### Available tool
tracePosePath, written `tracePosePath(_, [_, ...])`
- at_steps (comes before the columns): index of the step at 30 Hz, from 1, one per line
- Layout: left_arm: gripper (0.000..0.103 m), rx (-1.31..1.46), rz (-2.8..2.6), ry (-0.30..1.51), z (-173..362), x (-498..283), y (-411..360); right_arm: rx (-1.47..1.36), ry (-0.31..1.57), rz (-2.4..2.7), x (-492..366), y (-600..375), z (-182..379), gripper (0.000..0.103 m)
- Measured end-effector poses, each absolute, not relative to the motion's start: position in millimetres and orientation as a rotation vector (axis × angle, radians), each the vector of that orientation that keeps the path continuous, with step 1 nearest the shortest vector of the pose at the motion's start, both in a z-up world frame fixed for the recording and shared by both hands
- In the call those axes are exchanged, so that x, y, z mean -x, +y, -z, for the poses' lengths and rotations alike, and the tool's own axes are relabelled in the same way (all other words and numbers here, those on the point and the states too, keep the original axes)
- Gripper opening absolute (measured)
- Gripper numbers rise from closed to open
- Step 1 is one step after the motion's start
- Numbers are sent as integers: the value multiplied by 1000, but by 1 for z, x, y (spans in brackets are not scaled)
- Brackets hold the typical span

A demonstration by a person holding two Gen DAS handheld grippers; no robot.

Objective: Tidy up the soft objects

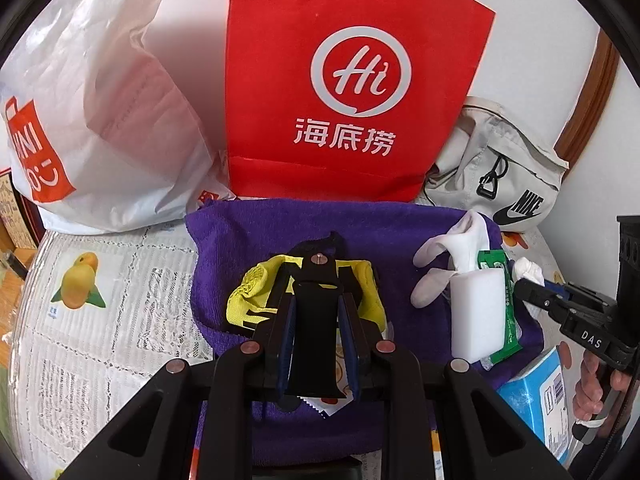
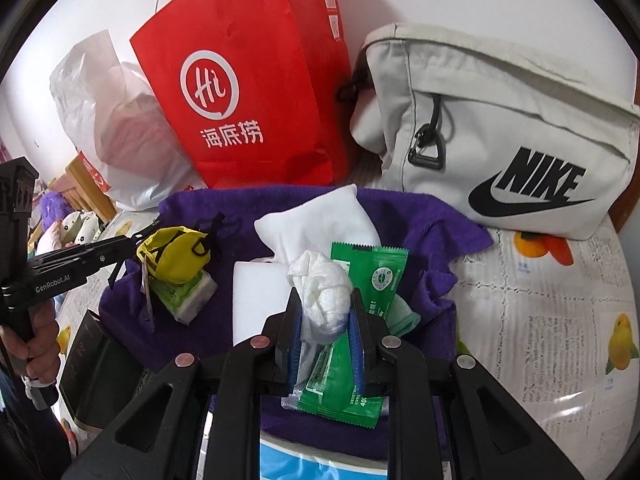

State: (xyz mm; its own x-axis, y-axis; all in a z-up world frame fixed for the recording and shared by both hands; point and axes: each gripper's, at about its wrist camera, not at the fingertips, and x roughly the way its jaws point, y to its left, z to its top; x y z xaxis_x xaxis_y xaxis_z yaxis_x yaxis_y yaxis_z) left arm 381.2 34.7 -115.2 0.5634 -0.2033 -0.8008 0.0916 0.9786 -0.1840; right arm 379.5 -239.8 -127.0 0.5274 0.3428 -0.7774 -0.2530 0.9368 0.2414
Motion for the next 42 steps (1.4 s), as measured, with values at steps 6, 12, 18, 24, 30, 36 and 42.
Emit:
tracePosePath(6, [21, 135, 183, 978, 121, -383, 33, -113, 973, -357, -384, -240, 135, 23])
tracePosePath(12, [27, 142, 182, 984, 121, -383, 34, -108, 985, -347, -388, -238, 141, 40])
tracePosePath(18, [46, 148, 168, 968, 114, -381, 39, -104, 953, -341, -385, -240, 135, 58])
tracePosePath(24, [53, 141, 152, 969, 105, -373, 44, -84, 928, -317, -380, -242, 126, 68])
tracePosePath(30, [64, 120, 140, 944, 82, -351, 52, -97, 859, -275, -361, -248, 103, 81])
tracePosePath(36, [70, 126, 129, 917, 59, -320, 56, -129, 833, -239, -329, -255, 76, 82])
tracePosePath(42, [83, 98, 115, 884, 29, -277, 47, -134, 798, -203, -277, -255, 42, 82])
